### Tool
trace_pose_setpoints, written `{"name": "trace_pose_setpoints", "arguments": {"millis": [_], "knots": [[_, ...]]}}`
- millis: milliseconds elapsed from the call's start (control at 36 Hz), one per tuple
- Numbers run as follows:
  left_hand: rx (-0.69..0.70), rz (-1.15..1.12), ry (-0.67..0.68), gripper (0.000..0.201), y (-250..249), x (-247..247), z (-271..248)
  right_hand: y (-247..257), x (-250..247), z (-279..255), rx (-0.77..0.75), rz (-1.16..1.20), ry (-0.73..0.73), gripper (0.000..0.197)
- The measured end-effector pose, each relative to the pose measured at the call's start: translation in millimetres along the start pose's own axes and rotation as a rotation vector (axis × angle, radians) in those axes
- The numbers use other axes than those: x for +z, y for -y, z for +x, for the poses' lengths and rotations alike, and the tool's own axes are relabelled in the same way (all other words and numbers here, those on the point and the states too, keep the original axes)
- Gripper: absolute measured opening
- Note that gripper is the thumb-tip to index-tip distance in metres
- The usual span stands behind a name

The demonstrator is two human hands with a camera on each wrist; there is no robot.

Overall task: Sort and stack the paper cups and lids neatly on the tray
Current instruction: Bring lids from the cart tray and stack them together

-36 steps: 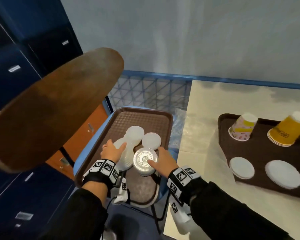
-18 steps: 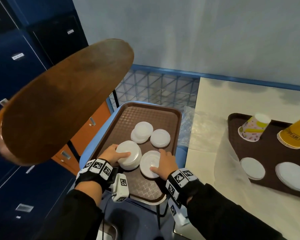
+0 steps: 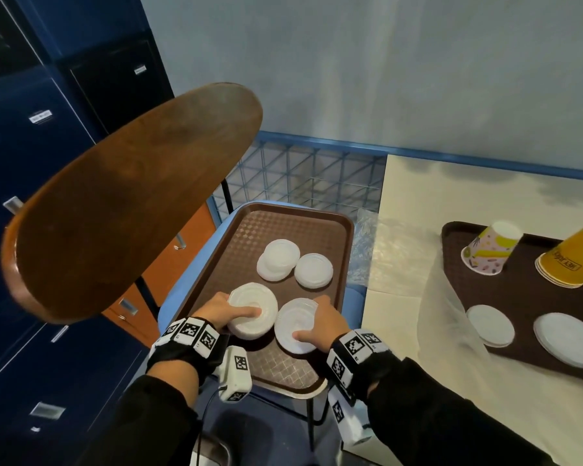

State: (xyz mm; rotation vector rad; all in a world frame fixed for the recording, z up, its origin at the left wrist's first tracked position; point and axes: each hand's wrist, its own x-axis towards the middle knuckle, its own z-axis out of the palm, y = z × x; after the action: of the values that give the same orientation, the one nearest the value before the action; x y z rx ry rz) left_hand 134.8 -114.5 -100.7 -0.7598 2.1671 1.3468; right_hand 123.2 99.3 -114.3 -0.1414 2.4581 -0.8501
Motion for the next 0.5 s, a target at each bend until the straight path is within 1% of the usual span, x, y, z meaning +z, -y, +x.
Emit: {"name": "trace_pose_setpoints", "arguments": {"millis": [28, 139, 222, 250, 333, 361, 444, 500], "knots": [[0.008, -0.002, -0.002, 0.049, -1.1, 1.0, -0.3, -1.9, -0.7, -1.5, -0.010, 0.024, -0.007, 0.071], [0.065, -0.018, -0.007, 0.044, -9.6, 7.7, -8.7, -12.6, -10.1, -15.5, -0.052, 0.189, -0.083, 0.057], [0.137, -0.124, 0.055, 0.053, -21.2, 17.7, -13.9, -24.2, -25.9, -32.7, -0.084, 0.372, -0.157, 0.052], [0.165, -0.163, 0.065, 0.053, -27.7, 22.4, -17.2, -29.0, -32.7, -39.2, -0.084, 0.438, -0.187, 0.051], [0.238, -0.252, 0.123, 0.065, -51.3, 42.1, -28.0, -46.9, -55.4, -59.8, -0.062, 0.586, -0.288, 0.051], [0.261, -0.257, 0.132, 0.064, -60.2, 50.6, -30.8, -53.9, -63.6, -66.9, -0.058, 0.618, -0.323, 0.051], [0.350, -0.196, 0.177, 0.052, -88.4, 82.6, -41.4, -75.4, -89.5, -90.4, -0.040, 0.685, -0.430, 0.049], [0.396, -0.187, 0.235, 0.029, -109.0, 109.9, -53.5, -91.8, -105.5, -107.6, -0.016, 0.747, -0.492, 0.047]]}}
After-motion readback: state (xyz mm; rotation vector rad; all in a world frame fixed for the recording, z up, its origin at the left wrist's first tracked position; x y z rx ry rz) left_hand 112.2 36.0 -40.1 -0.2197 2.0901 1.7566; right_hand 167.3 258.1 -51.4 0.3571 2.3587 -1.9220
